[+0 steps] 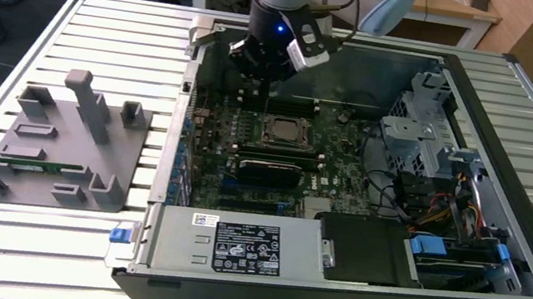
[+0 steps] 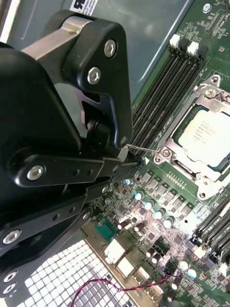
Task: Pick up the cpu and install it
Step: 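Install the first cpu locking lever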
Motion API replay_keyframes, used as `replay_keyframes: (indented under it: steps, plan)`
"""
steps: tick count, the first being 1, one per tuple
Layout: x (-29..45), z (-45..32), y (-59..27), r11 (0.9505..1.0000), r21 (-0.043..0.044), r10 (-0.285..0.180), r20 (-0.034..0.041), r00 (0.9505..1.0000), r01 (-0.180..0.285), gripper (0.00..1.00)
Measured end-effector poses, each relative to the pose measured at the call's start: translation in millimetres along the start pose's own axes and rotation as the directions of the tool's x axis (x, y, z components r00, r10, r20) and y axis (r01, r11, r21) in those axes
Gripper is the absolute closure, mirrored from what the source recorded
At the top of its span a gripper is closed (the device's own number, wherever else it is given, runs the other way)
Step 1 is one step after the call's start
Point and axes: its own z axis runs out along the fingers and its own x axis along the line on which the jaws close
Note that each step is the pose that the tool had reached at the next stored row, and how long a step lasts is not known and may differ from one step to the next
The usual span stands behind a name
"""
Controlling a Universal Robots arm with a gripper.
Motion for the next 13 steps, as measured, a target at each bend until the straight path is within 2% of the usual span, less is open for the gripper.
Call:
replay_keyframes:
  steps: [9, 13]
  plan:
    - [-2.3, 0.0, -0.2, 1.0, 0.0001, 0.0, -0.0001, 1.0, 0.0, 0.89]
    - [-8.9, 0.0, -0.8, 1.0, 0.0, 0.0, -0.0001, 1.0, 0.0, 0.89]
